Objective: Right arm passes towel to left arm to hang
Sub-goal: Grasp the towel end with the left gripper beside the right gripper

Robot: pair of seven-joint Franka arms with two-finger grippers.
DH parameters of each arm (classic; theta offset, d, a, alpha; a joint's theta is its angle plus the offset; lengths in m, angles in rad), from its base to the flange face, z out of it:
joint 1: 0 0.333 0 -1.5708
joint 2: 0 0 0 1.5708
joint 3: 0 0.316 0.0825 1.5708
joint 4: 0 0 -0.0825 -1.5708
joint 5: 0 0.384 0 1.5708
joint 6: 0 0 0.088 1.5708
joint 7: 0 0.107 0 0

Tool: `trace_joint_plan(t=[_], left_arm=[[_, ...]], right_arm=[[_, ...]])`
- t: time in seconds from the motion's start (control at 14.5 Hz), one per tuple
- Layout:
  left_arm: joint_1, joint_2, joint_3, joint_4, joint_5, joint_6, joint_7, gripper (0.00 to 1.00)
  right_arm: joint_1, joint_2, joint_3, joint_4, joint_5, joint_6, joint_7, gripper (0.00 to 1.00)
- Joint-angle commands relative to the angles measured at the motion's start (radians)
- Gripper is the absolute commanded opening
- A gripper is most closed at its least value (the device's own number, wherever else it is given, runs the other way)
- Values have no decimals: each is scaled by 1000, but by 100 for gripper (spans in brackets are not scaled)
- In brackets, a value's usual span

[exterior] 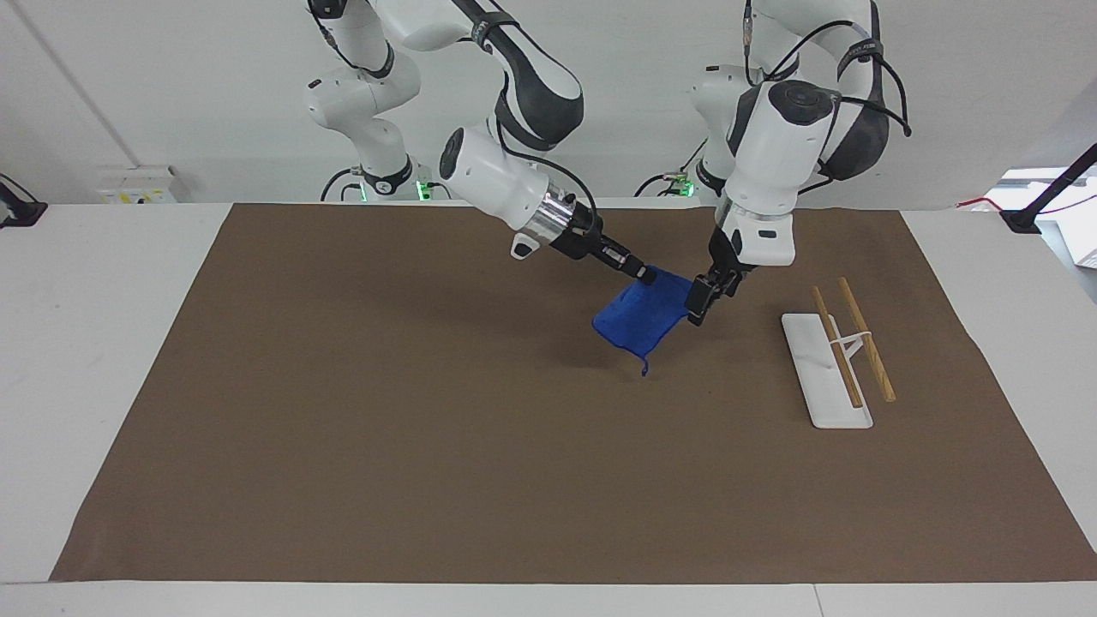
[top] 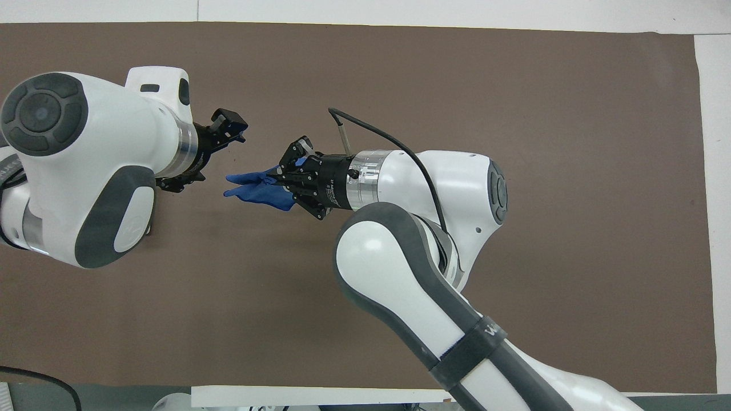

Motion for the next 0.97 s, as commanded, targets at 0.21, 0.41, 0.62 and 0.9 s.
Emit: trace_joint_plan(t=[0.21, 0.41, 0.62, 0.9], left_arm=[[-48, 8, 13, -22, -11, 38, -178, 100], [-55, 8, 13, -50, -11, 49, -178, 86], [-55, 7, 13, -61, -11, 44, -180, 68], [-48, 7, 13, -62, -11, 44, -180, 38]], right_arm=[[-2, 13, 1, 19, 16, 11, 14, 0], [0, 13, 3, 17, 16, 14, 14, 0], [11, 14, 3, 17, 16, 34, 14, 0], [11, 14, 3, 16, 16, 34, 14, 0]])
